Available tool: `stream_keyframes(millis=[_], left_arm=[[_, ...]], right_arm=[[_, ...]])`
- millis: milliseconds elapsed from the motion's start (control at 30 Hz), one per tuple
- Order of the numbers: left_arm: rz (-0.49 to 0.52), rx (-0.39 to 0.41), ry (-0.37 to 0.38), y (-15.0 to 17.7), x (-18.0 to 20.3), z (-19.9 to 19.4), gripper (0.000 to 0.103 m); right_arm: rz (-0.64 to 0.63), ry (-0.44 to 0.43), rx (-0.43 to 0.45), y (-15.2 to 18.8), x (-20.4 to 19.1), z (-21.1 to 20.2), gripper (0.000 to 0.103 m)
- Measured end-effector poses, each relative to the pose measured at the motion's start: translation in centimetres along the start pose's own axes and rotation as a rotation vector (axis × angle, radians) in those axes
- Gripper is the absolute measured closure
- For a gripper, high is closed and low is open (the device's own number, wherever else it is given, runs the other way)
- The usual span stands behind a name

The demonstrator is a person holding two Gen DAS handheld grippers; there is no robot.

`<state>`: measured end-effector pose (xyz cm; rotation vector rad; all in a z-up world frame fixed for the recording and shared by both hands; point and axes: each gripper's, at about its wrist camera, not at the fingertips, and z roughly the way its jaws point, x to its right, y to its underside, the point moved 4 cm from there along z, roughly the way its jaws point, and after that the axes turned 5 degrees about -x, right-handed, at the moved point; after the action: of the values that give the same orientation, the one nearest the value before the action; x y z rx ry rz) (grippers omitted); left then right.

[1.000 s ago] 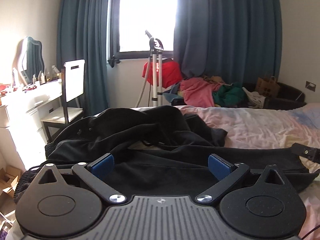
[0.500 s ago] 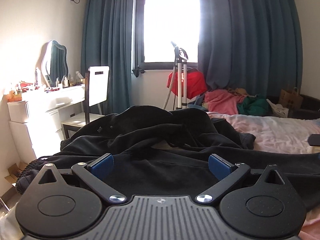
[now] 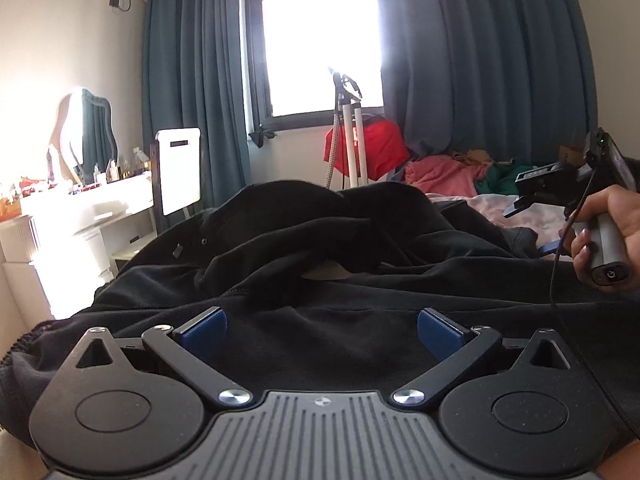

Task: Fold clothes
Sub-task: 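Release the fabric with the left gripper while the right gripper regrasps a leg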

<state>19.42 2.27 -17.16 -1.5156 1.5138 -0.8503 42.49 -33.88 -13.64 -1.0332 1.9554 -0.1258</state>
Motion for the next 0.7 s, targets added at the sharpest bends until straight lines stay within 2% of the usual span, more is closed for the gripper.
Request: stream_keyframes(millis=[67,100,133,167,200,267,300,367,533,633,700], left_arm=[[-0.062,-0.032,0.01,0.5,-1.0,2.0,0.0],[-0.093,-0.044,0.022,0.8,-1.6,2.8,0.0],[-0.122,-0.065,0.02,1.0,-2.2,3.7,0.0],[-0.152,-0.08,0.024,1.0,-2.7,4.3,0.0],[-0.183,-0.091,0.031,1.1,-3.2,4.8,0.0],[-0.208,-0.091,0.032,1.0,-3.6,4.8,0.0],[-0.218,-0.089,0.032,1.0,-3.8,4.8,0.0],[-0.212,-0.079,0.024,0.9,-3.8,4.4,0.0],[-0.199,-0.074,0.017,0.6,-3.8,3.2,0.0],[-0.224,-0.064,0.032,0.1,-4.2,2.1,0.0],[-0.232,-0.06,0.037,-0.2,-4.5,1.3,0.0]], right_arm=[[-0.014,0.029,0.014,-0.9,0.1,2.3,0.041],[-0.006,0.029,0.023,-1.3,0.2,3.0,0.043],[0.003,0.029,0.031,-1.7,0.3,3.7,0.049],[0.008,0.045,0.04,-2.2,0.3,4.1,0.076],[0.013,0.073,0.045,-2.8,0.3,4.0,0.094],[0.025,0.104,0.058,-4.2,0.4,3.1,0.093],[0.016,0.106,0.092,-5.0,0.4,2.0,0.093],[-0.018,0.127,0.183,-6.9,0.7,-1.0,0.093],[-0.012,0.172,0.423,-12.2,3.6,-10.1,0.094],[0.03,0.232,0.515,-13.4,7.8,-14.3,0.094],[0.074,0.288,0.501,-12.9,11.6,-15.5,0.094]])
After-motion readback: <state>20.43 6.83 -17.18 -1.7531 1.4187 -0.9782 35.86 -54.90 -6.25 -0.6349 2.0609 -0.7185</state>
